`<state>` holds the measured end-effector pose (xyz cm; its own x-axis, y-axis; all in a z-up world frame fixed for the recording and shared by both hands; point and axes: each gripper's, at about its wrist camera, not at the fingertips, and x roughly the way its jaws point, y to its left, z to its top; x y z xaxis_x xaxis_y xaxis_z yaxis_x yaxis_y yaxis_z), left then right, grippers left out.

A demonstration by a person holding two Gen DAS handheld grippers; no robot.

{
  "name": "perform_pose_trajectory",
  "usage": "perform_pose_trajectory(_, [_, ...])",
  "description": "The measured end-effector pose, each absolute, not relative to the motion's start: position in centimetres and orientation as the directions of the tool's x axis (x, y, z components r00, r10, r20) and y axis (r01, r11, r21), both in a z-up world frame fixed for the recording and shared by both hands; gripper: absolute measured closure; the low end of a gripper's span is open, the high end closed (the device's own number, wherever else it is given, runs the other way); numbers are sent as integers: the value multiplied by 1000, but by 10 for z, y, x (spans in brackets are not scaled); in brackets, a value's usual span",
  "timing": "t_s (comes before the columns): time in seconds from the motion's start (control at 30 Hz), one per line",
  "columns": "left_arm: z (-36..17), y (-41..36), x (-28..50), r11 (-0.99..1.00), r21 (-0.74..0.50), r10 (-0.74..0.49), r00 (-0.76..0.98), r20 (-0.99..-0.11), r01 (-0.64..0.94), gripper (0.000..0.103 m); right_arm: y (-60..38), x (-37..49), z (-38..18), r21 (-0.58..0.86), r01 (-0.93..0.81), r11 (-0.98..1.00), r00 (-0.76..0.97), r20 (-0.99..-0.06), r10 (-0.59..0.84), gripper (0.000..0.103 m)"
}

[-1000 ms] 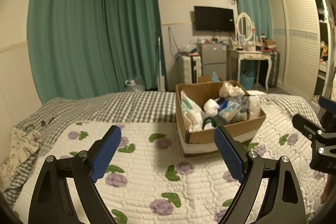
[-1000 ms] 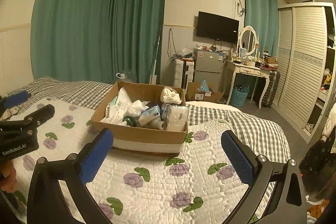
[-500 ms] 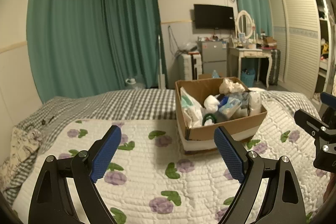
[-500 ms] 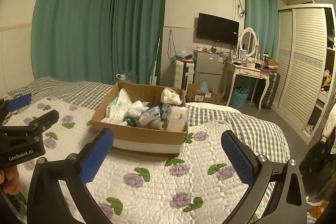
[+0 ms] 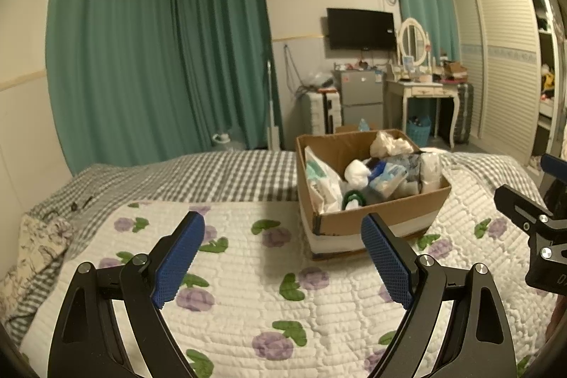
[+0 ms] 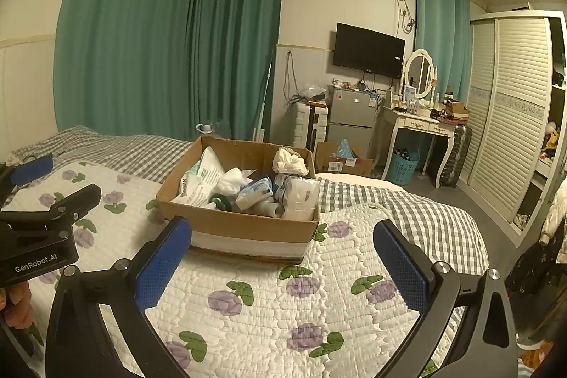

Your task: Organize soft objects

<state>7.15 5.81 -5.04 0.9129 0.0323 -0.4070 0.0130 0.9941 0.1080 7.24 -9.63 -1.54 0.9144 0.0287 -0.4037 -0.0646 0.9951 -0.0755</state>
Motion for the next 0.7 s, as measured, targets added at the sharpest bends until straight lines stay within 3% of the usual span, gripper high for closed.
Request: perform_pose_trajectory(0.7, [-57,54,72,990,141,44,910,-413,16,12,-100,69,-16,-78,-56,995,915,-402,20,0])
